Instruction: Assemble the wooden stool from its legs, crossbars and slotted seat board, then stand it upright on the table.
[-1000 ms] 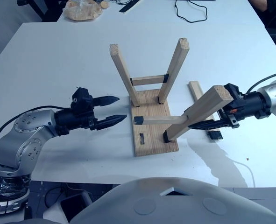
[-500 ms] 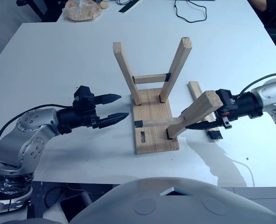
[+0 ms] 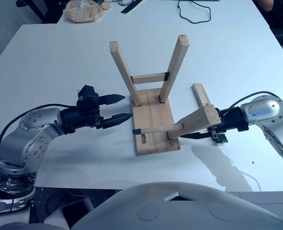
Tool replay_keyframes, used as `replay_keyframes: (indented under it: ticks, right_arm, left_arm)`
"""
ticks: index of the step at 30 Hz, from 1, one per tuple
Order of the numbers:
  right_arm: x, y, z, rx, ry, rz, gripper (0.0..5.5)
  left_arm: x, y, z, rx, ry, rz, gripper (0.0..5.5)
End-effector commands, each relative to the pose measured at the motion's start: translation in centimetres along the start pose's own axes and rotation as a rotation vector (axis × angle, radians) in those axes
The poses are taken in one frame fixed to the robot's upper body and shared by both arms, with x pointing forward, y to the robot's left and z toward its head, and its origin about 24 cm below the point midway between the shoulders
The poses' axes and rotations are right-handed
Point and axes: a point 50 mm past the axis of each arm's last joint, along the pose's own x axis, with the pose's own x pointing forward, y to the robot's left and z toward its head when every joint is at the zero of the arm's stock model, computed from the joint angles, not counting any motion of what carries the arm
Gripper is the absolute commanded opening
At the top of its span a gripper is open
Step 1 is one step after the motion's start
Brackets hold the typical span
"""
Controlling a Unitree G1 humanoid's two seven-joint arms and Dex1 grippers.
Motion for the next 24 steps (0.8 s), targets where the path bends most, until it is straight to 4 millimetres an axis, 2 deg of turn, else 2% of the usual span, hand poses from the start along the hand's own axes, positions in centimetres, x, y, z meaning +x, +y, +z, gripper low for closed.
replay_keyframes:
  ticks: [1,3,7,12,15,17,19,20,24]
  right_arm:
    - [0.3,0.3,0.4,0.088,-0.047,0.016,2.46]
    - [-0.1,0.4,0.4,0.076,-0.016,0.015,2.81]
    - [-1.4,0.7,-0.3,0.067,0.066,0.012,2.81]
    - [-4.4,1.4,-1.3,0.082,0.159,-0.043,2.81]
    - [-6.7,1.1,-2.8,0.141,0.215,-0.192,2.81]
    - [-7.9,0.1,-4.3,0.161,0.262,-0.39,2.81]
    - [-8.3,-0.7,-5.2,0.19,0.255,-0.562,2.81]
    - [-8.1,-0.7,-5.5,0.231,0.24,-0.626,3.01]
    - [-6.4,1.1,-6.5,0.308,0.276,-0.73,3.55]
  left_arm:
    - [0.0,0.4,-0.3,0.004,0.014,0.029,3.67]
    - [0.0,0.4,-0.5,0.004,0.015,0.042,3.67]
    - [0.0,0.4,-0.9,0.003,0.018,0.063,3.67]
    - [-0.3,0.0,-1.3,0.001,0.018,0.091,3.67]
    - [-0.6,-0.4,-1.6,-0.004,0.015,0.116,3.67]
    - [-0.8,-0.7,-1.8,-0.008,0.008,0.135,3.67]
    - [-1.0,-1.0,-2.0,-0.016,-0.002,0.154,3.67]
    - [-1.2,-1.2,-2.1,-0.021,-0.005,0.164,3.67]
    - [-1.6,-1.9,-2.5,-0.035,-0.01,0.202,3.67]
